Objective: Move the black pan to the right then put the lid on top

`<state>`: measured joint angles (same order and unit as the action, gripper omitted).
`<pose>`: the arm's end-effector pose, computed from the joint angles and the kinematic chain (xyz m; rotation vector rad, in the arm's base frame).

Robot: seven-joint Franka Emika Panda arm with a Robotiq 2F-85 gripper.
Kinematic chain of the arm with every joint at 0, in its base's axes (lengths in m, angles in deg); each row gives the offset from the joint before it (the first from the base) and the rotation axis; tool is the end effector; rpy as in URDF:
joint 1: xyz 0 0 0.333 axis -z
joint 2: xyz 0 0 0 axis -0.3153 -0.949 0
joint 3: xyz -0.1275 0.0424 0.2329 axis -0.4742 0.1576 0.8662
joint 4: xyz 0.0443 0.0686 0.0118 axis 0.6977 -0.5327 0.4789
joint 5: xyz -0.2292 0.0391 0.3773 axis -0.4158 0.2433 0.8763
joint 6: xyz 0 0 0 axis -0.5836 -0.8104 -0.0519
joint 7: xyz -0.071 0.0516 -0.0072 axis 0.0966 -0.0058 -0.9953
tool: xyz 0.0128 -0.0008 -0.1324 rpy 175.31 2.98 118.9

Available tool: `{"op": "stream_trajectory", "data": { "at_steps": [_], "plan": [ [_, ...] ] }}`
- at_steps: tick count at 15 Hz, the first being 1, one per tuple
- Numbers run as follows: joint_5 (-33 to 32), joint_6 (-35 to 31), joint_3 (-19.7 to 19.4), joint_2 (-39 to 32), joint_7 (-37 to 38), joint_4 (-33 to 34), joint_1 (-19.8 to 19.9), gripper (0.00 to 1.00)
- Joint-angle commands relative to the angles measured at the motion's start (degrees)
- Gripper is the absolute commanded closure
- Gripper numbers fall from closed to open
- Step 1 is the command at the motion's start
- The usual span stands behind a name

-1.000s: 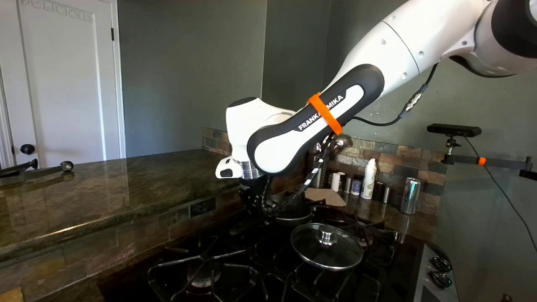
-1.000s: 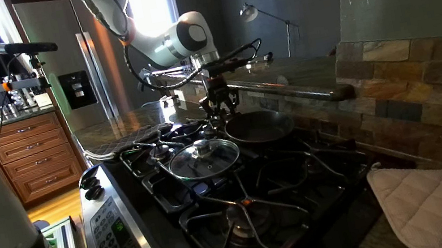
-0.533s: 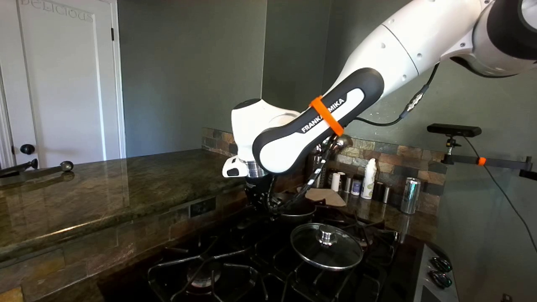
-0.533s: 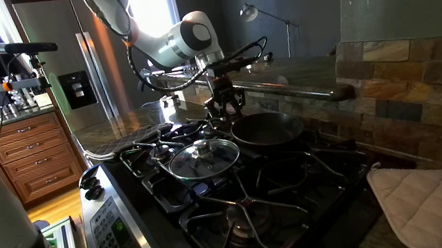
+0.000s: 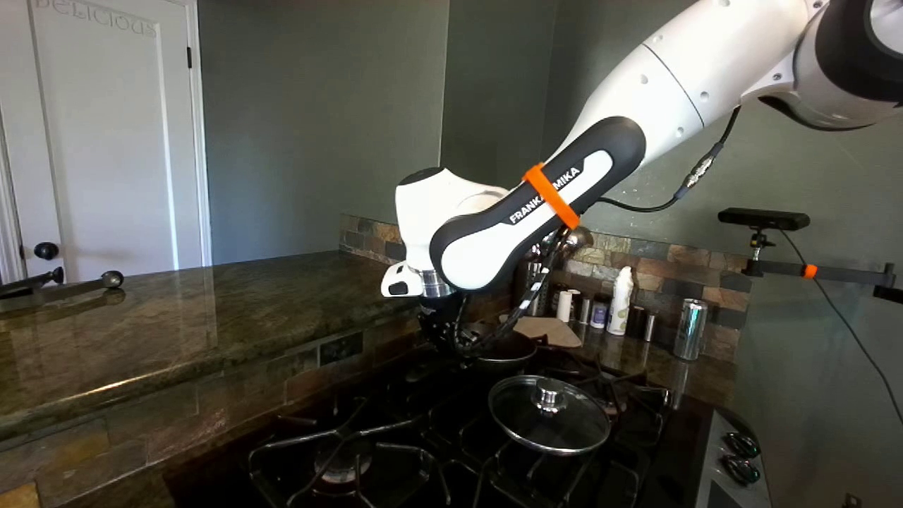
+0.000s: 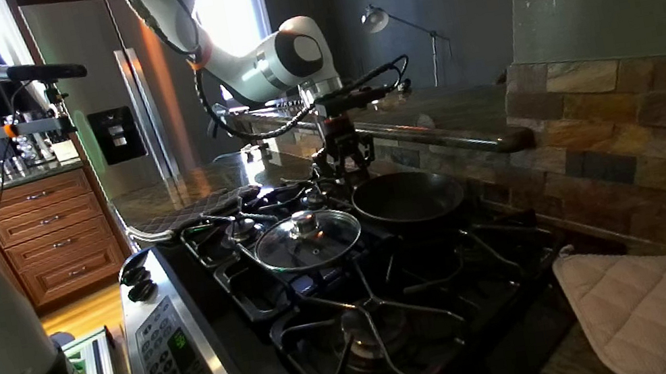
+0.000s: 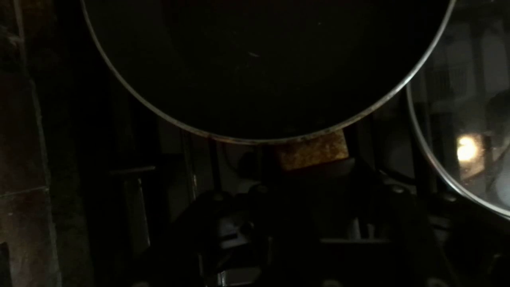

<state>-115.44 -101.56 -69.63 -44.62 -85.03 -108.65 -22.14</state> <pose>0.6176 0.0575 0.2264 2.1371 1.8902 -0.2929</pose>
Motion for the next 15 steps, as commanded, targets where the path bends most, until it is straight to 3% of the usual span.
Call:
{"op": "stream_trajectory", "data": {
  "at_steps": [1, 15],
  "plan": [
    [0.0, 0.1, 0.3, 0.0, 0.0, 0.1, 0.2, 0.77],
    [-0.3, -3.8, -2.5, 1.5, -0.2, -2.4, 4.6, 0.77]
  ]
}}
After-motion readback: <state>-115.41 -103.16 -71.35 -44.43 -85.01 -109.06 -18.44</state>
